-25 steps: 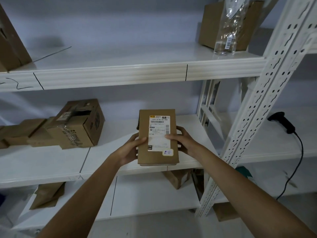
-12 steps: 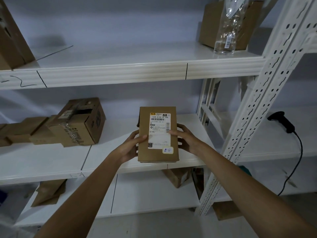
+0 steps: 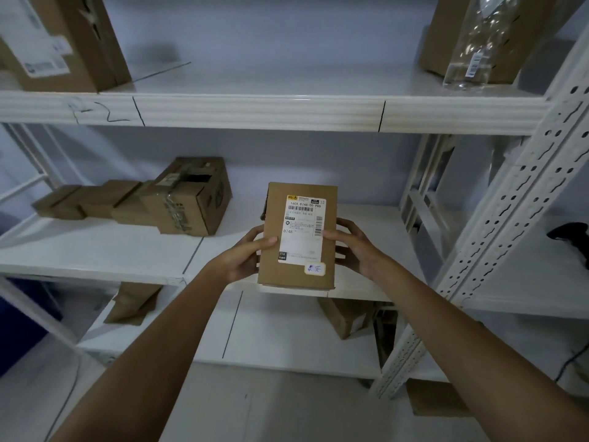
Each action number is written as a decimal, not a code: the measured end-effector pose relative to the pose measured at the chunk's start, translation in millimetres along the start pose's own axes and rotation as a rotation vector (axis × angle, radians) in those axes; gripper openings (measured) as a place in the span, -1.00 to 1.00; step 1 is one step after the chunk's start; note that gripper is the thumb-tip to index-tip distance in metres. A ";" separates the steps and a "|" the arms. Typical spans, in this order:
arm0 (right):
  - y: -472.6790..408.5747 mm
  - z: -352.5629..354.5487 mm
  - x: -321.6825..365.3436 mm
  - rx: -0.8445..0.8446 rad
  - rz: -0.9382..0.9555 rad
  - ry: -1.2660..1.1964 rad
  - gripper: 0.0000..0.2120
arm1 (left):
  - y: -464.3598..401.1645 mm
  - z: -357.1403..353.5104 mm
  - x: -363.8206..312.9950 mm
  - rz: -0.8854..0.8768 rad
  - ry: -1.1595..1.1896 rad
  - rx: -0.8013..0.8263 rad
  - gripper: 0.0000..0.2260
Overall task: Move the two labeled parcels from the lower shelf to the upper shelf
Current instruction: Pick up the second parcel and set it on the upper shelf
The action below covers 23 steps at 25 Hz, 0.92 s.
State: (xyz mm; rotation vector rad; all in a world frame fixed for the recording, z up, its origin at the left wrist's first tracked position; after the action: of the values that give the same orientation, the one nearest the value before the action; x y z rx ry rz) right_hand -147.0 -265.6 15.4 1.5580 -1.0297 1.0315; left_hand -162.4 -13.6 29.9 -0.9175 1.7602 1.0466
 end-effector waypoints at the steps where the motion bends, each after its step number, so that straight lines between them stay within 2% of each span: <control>1: 3.6 -10.5 0.8 0.010 0.007 0.001 -0.35 | 9.4 6.5 -1.4 -0.006 0.004 -0.009 0.21; 4: 18.3 -58.3 1.9 0.041 0.031 0.035 -0.32 | 49.5 36.9 -5.0 -0.036 0.027 -0.022 0.16; 7: 35.8 -119.9 -3.5 0.064 0.067 0.051 -0.34 | 101.6 79.8 -9.4 -0.072 0.051 -0.047 -0.07; 9: 46.3 -160.8 -8.9 0.090 0.084 0.054 -0.28 | 138.4 108.3 -12.7 -0.084 0.067 -0.067 -0.18; 13: 71.1 -268.8 -22.9 0.166 0.122 0.059 -0.24 | 231.4 182.2 -22.0 -0.137 0.054 -0.142 -0.21; 15: 81.1 -321.4 -23.9 0.205 0.128 0.059 -0.31 | 271.0 219.4 -29.4 -0.174 0.046 -0.174 -0.17; 20: 88.2 -430.0 -5.8 0.280 0.150 0.095 -0.37 | 336.6 293.5 -61.7 -0.251 0.016 -0.204 0.19; 23: 72.9 -481.7 13.5 0.314 0.182 0.130 -0.41 | 358.0 330.5 -88.8 -0.312 0.012 -0.212 0.23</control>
State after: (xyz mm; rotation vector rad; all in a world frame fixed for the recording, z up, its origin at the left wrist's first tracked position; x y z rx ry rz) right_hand -276.5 189.7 131.4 1.6404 -0.9664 1.4584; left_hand -347.7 436.7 120.7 -1.2858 1.4731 1.0343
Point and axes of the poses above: each hand's wrist, its own y-axis away from the middle knuckle, its own z-axis out of the back of the hand, x = y × z, the point moved 2 cm from there along -y, towards the middle knuckle, and after that the axes turned 2 degrees about y, right-handed, at the moved point
